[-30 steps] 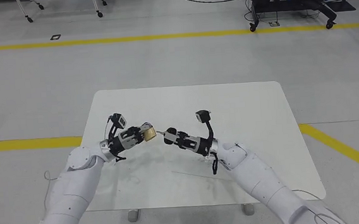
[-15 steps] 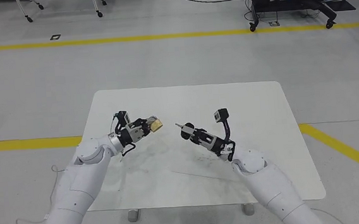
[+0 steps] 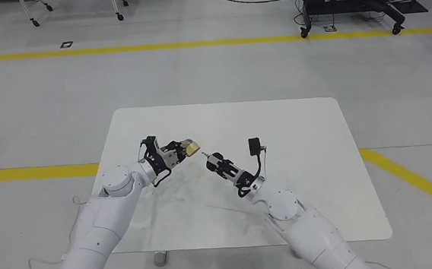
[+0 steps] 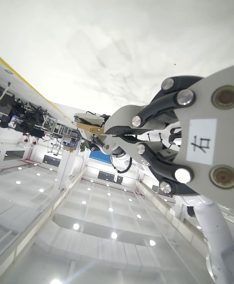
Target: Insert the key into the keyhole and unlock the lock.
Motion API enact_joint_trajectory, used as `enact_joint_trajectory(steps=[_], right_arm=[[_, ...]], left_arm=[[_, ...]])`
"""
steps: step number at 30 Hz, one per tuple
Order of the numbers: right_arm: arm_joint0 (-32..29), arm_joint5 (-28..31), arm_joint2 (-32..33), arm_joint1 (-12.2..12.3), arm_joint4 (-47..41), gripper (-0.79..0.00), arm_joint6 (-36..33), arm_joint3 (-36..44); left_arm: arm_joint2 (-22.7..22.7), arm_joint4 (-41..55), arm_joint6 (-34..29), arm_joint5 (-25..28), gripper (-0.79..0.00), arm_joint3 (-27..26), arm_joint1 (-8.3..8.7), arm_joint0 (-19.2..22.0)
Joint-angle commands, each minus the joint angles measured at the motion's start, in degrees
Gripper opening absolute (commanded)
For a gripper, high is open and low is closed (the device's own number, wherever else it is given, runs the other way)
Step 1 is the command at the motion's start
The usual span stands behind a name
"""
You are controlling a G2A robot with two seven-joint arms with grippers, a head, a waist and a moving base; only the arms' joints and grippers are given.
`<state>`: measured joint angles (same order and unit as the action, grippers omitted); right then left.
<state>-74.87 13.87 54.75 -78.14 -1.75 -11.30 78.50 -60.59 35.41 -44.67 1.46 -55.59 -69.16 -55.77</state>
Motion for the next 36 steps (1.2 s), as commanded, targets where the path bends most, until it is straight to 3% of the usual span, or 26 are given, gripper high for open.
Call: enact_joint_trajectory(steps=[1,14,36], right_arm=[[-0.5,-2.2,-0.7,-0.3,-0.6,-0.785,1.4,1.1],[0.4,-5.6,-1.7,-1.6,-4.7,-0.785,3.3,0.8],[0.9,-8.6,-2.9,-3.0,0.5,-0.785,10.3,0.8]], left_arm=[[0.1,0.0,0.4,1.1,-0.785,0.0,-0.17,-0.1],[0.0,-0.6,0.8,3.7,-0.785,-0.4,-0.74,-1.1],[-0.6,-6.3,4.0,8.0,-0.785,-2.5,-1.07,-2.4]])
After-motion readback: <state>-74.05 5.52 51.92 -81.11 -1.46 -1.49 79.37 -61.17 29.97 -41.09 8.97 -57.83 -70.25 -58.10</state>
